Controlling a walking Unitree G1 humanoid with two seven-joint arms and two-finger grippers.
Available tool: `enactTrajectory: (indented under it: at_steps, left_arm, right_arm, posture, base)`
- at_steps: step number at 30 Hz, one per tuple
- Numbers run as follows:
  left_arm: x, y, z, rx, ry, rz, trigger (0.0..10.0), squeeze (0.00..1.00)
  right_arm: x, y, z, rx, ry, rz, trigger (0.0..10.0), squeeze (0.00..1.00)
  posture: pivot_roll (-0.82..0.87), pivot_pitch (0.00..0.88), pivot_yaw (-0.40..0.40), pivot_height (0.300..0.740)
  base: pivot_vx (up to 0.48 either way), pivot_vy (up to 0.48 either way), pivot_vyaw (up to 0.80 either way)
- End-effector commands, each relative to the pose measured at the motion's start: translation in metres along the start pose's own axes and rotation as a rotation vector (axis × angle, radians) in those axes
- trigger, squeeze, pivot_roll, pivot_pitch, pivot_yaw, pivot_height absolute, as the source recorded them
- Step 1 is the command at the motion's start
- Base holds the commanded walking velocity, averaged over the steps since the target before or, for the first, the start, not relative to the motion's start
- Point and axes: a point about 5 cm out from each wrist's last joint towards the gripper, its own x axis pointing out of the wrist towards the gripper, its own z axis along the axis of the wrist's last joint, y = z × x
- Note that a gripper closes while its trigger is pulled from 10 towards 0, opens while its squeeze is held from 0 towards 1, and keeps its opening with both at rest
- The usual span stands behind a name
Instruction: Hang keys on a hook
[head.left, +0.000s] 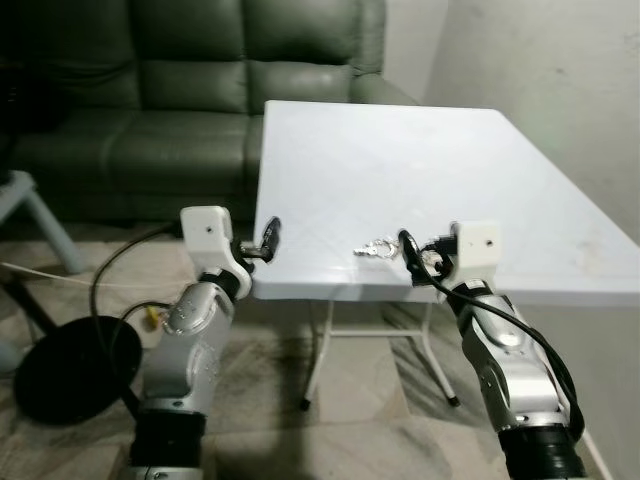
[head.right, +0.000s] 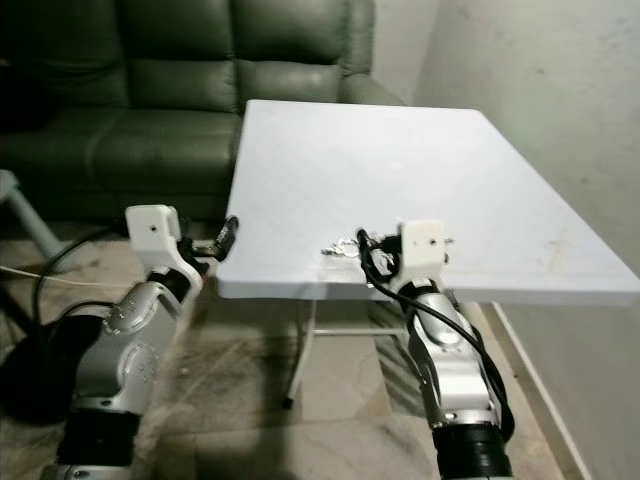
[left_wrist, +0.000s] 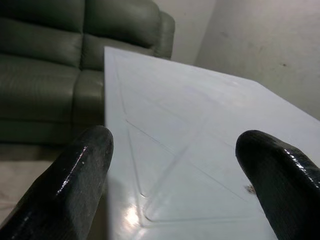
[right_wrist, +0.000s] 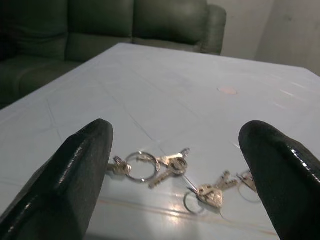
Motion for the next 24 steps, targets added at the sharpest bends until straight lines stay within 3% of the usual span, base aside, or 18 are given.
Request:
enactTrajectory:
  at_steps: [1, 4, 17, 19, 24]
  left_arm:
    - [0.0018, -0.0012, 0.0057, -0.014, -0.021, -0.006, 10.0, 0.0]
    - [0.0022, -0.0016, 0.0052, -0.02, -0.013, -0.012, 10.0, 0.0]
    - [0.0038, 0.0004, 0.0049, -0.035, -0.015, 0.012, 10.0, 0.0]
    - [0.0046, 0.0024, 0.0043, -0.017, -0.006, 0.051, 10.0, 0.0]
    - [0.0043, 0.0031, 0.0033, -0.042, 0.0, 0.03, 10.0, 0.0]
  right_arm:
    - [0.0011, -0.0005, 0.0079, -0.011, -0.029, -0.001, 10.0, 0.0]
    - [0.0009, -0.0003, 0.0083, -0.014, -0.031, 0.001, 10.0, 0.0]
    - [0.0013, -0.0019, 0.0093, -0.021, -0.032, 0.0, 10.0, 0.0]
    - [0.0013, -0.002, 0.0094, -0.022, -0.031, 0.0, 10.0, 0.0]
    - [0.0004, -0.0013, 0.0092, -0.025, -0.033, 0.001, 10.0, 0.0]
  posture:
    - [-0.08, 0.015, -0.104, 0.74]
    - [-0.08, 0.016, -0.105, 0.74]
    - [-0.09, 0.015, -0.108, 0.74]
    - [-0.09, 0.015, -0.109, 0.74]
    - [-0.09, 0.015, -0.108, 0.74]
  base:
    - [0.0, 0.0, 0.0]
    - [0.0, 0.0, 0.0]
    - [-0.219, 0.397, 0.0]
    - [0.0, 0.0, 0.0]
    - [0.096, 0.0, 0.0]
